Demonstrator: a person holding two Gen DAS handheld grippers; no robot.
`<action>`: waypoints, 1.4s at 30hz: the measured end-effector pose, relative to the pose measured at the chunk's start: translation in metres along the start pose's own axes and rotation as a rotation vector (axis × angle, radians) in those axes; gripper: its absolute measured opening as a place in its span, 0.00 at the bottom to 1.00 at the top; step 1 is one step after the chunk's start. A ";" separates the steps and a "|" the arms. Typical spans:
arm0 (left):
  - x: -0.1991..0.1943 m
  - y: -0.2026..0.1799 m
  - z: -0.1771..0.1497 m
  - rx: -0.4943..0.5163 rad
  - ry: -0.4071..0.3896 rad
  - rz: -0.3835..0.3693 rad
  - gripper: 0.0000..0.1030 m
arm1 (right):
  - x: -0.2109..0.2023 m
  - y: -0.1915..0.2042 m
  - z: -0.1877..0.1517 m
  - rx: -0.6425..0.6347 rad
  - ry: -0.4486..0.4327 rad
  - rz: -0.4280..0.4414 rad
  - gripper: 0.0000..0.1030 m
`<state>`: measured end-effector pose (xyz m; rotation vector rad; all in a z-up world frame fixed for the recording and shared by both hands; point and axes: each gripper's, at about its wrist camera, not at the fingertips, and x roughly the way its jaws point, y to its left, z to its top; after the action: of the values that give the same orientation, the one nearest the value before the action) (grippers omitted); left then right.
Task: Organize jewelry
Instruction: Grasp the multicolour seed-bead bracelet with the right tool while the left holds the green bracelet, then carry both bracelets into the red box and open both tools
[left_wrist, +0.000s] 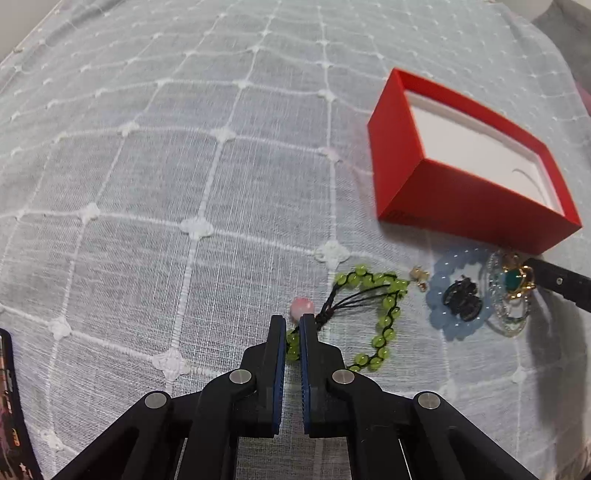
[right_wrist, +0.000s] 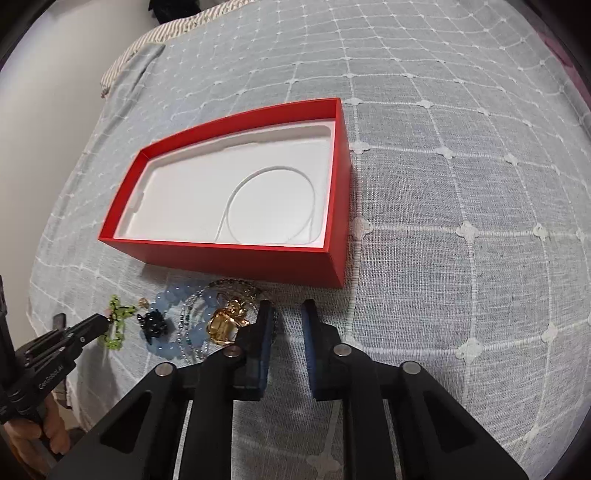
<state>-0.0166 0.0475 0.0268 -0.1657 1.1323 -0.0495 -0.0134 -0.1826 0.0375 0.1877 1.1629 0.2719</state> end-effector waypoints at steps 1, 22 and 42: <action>0.003 0.000 0.000 -0.002 0.011 0.003 0.02 | 0.002 0.002 0.000 -0.009 -0.002 -0.010 0.13; -0.014 -0.016 -0.003 0.007 -0.046 0.009 0.01 | -0.035 0.035 -0.016 -0.145 -0.101 -0.033 0.02; -0.081 -0.054 0.040 0.054 -0.238 -0.100 0.01 | -0.104 0.050 0.001 -0.161 -0.257 0.000 0.02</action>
<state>-0.0124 0.0084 0.1244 -0.1752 0.8845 -0.1460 -0.0562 -0.1667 0.1436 0.0776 0.8825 0.3298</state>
